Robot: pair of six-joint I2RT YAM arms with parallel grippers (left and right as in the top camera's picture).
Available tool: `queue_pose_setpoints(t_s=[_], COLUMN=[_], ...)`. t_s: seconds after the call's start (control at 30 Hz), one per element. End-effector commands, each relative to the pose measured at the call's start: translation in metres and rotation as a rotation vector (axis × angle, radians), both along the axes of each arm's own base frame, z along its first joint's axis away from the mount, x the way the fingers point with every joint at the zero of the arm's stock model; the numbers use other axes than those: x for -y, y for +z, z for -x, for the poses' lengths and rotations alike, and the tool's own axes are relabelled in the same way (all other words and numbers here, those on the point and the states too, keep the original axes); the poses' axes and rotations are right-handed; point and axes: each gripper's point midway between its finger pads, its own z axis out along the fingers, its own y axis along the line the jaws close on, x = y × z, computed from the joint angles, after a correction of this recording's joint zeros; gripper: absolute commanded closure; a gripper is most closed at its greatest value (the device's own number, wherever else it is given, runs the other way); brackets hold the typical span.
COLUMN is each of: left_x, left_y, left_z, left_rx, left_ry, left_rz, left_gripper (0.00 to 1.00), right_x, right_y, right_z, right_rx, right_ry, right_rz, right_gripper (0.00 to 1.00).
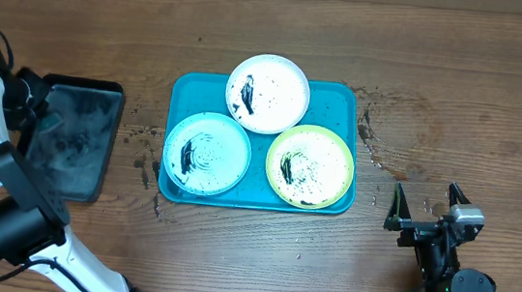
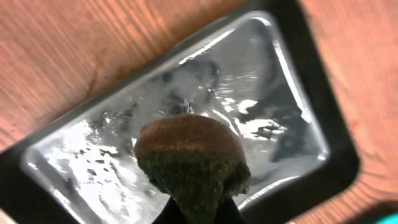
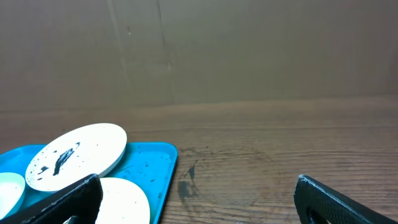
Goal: Clean dirty plates on tray and stack at the side
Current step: 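Swish the held sponge around the soapy basin with the left gripper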
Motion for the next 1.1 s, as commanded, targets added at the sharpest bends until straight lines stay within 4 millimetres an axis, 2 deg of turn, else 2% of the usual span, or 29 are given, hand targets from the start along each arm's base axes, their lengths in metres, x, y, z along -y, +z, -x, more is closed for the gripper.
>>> queue_pose_setpoints(t_s=[0.0,0.2,0.3,0.37,0.43,0.63,0.73,0.83,0.93,0.97,1.0,1.07], left_x=[0.01,0.021,0.023,0.022,0.02,0.021,0.026,0.028,0.032,0.033,0.034,0.029], left_y=[0.002,-0.051,-0.058,-0.05,-0.033,0.033,0.038,0.007,-0.044,-0.054,-0.061,-0.057], left_z=[-0.002,0.007,0.01,0.007,0.0,-0.024,-0.024,-0.013,0.004,0.01,0.015,0.015], left_rx=[0.021,-0.014,-0.018,-0.007,0.015,0.134,0.127,0.019,-0.104,-0.132,-0.154,-0.158], left_ry=[-0.032,-0.047,-0.05,-0.051,-0.054,-0.075,-0.088,-0.091,-0.104,-0.106,-0.105,-0.1], left_rz=[0.022,0.017,0.023,0.026,0.023,0.033,0.024,-0.03,-0.079,-0.089,-0.095,-0.119], left_gripper=[0.96,0.96,0.96,0.96,0.96,0.96,0.96,0.96,0.96,0.96,0.96,0.96], right_x=[0.003,0.003,0.003,0.003,0.003,0.003,0.003,0.003,0.003,0.003,0.003,0.003], right_y=[-0.001,-0.001,-0.001,-0.001,-0.001,-0.001,-0.001,-0.001,-0.001,-0.001,-0.001,-0.001], right_z=[0.0,0.0,0.0,0.0,0.0,0.0,0.0,0.0,0.0,0.0,0.0,0.0], right_rx=[0.007,0.007,0.007,0.007,0.007,0.007,0.007,0.007,0.007,0.007,0.007,0.007], right_ry=[-0.017,-0.017,-0.017,-0.017,-0.017,-0.017,-0.017,-0.017,-0.017,-0.017,-0.017,-0.017], right_rz=[0.003,0.003,0.003,0.003,0.003,0.003,0.003,0.003,0.003,0.003,0.003,0.003], right_gripper=[0.0,0.0,0.0,0.0,0.0,0.0,0.0,0.0,0.0,0.0,0.0,0.0])
